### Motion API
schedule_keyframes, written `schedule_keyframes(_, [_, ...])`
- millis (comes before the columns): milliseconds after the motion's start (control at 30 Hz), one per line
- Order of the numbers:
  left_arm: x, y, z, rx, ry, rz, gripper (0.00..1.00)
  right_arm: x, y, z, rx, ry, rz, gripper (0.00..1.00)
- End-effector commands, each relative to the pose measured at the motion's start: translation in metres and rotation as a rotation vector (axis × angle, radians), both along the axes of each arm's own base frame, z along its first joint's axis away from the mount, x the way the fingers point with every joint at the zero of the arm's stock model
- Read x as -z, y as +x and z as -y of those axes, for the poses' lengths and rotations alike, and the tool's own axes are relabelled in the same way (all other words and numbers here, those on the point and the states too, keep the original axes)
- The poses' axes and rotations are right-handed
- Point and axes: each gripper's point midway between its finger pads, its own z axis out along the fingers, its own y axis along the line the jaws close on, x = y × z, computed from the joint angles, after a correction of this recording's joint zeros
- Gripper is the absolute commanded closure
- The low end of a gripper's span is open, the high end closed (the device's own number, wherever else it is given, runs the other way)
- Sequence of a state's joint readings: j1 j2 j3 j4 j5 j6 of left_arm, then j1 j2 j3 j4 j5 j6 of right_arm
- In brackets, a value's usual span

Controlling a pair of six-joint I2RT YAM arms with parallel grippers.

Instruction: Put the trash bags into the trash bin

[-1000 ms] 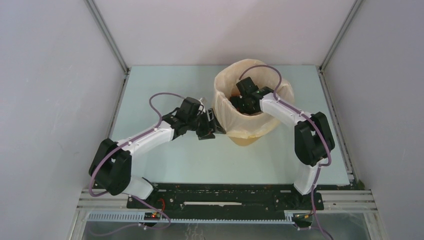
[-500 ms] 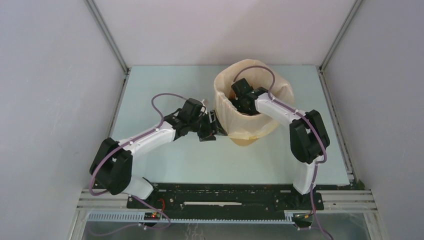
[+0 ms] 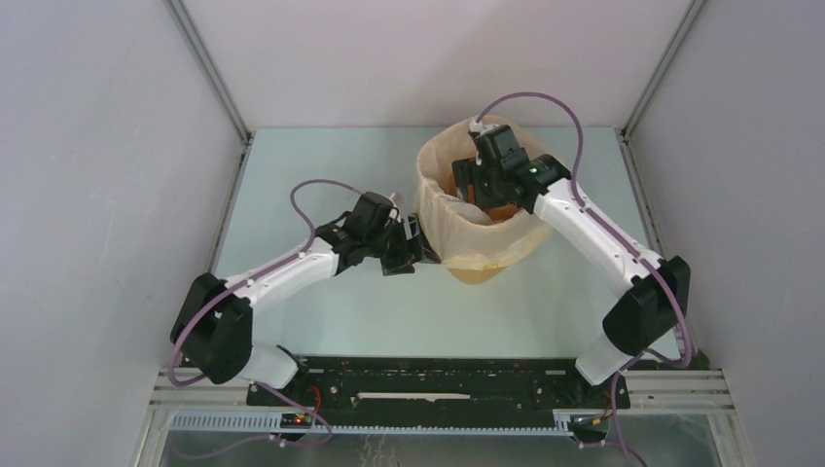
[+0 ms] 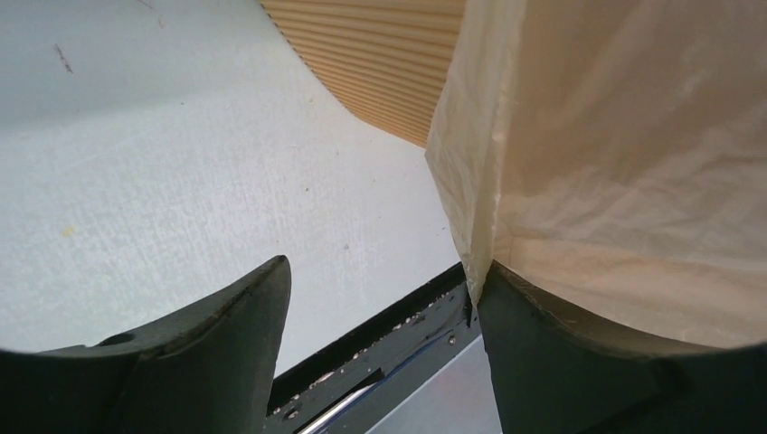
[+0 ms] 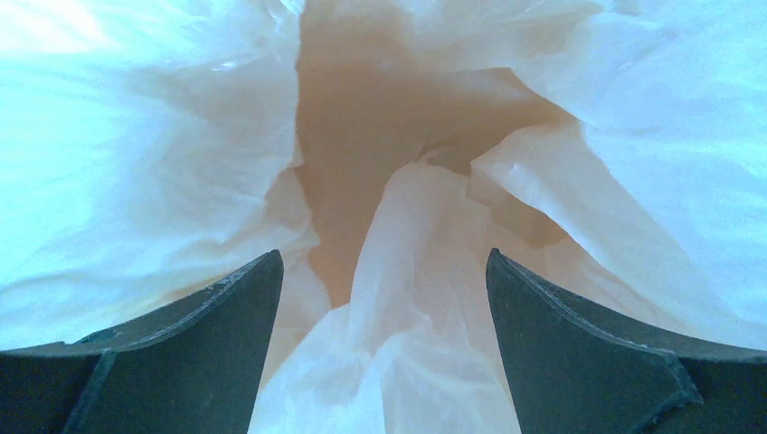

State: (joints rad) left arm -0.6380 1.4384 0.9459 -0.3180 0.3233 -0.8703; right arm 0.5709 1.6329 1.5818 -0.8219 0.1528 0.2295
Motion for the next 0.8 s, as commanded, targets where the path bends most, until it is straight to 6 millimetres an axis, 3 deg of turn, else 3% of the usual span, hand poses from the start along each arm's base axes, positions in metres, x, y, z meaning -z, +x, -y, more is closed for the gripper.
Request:
schedule_keyframes(0, [-0.042, 0.003, -0.006, 0.003, -0.016, 0.133, 0.19, -0.062, -0.013, 0.006, -0.011, 0.066, 0.118, 0.08])
schedule_keyframes(233, [-0.072, -0.008, -0.017, -0.021, -0.074, 0.205, 0.09, -0.101, -0.027, 0.021, 0.001, 0.108, 0.179, 0.07])
schedule_keyframes(367, [-0.077, -0.015, -0.024, -0.036, -0.092, 0.224, 0.08, -0.117, -0.033, 0.027, 0.01, 0.139, 0.199, 0.06])
schedule_keyframes(467, [-0.095, -0.022, -0.031, -0.047, -0.123, 0.282, 0.08, -0.136, -0.039, 0.028, 0.01, 0.177, 0.208, 0.07])
schedule_keyframes(600, [-0.144, -0.03, -0.056, -0.083, -0.135, 0.437, 0.06, -0.187, -0.067, 0.035, 0.016, 0.262, 0.258, 0.01])
schedule_keyframes(700, [-0.201, -0.042, -0.087, -0.144, -0.126, 0.587, 0.0, -0.24, -0.105, 0.043, -0.033, 0.388, 0.369, 0.0])
schedule_keyframes(767, [-0.245, -0.047, -0.114, -0.225, -0.113, 0.703, 0.0, -0.265, -0.131, 0.054, -0.057, 0.464, 0.444, 0.0])
